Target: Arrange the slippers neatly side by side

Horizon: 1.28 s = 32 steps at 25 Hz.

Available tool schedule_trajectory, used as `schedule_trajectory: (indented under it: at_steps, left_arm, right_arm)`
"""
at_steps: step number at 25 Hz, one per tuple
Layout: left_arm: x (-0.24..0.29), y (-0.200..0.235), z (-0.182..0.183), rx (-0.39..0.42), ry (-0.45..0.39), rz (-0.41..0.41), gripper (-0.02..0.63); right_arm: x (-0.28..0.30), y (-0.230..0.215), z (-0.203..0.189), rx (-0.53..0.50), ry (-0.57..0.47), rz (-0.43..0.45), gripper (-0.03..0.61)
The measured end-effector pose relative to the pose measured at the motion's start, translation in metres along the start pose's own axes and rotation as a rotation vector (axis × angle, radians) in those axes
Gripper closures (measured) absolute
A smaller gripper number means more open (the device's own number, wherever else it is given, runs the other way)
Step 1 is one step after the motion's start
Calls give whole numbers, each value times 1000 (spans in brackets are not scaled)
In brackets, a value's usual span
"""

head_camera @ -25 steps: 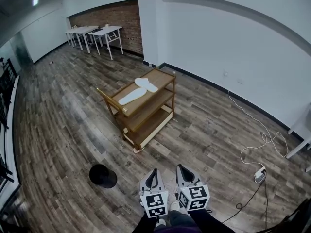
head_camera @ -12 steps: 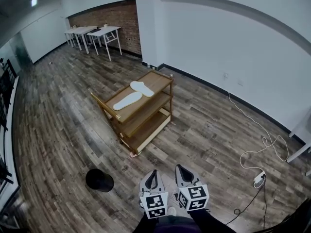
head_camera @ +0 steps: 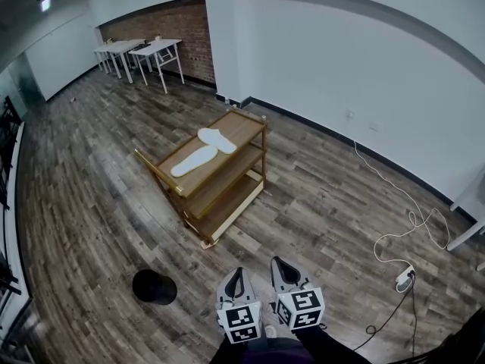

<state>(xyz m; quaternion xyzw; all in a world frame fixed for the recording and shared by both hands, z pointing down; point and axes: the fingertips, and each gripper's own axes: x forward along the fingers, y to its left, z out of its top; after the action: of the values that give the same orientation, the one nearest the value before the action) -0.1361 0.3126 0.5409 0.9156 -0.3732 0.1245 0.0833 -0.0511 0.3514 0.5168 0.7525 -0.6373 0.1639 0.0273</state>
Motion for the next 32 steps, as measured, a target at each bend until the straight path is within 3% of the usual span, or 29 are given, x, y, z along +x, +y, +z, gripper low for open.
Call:
schedule_trajectory:
  at_steps: [16,25,32]
  left_arm:
    - [98,54,38,31,0,-92,614]
    - [122,59,33,25,29,-139,614]
    - [141,67,40,12,23,-125,614]
  right_arm:
    - [113,3,35,0,-2,-42,580]
    - [131,-6,35,9,12,-96,580]
    - [149,-13,42,8,14,-94,580]
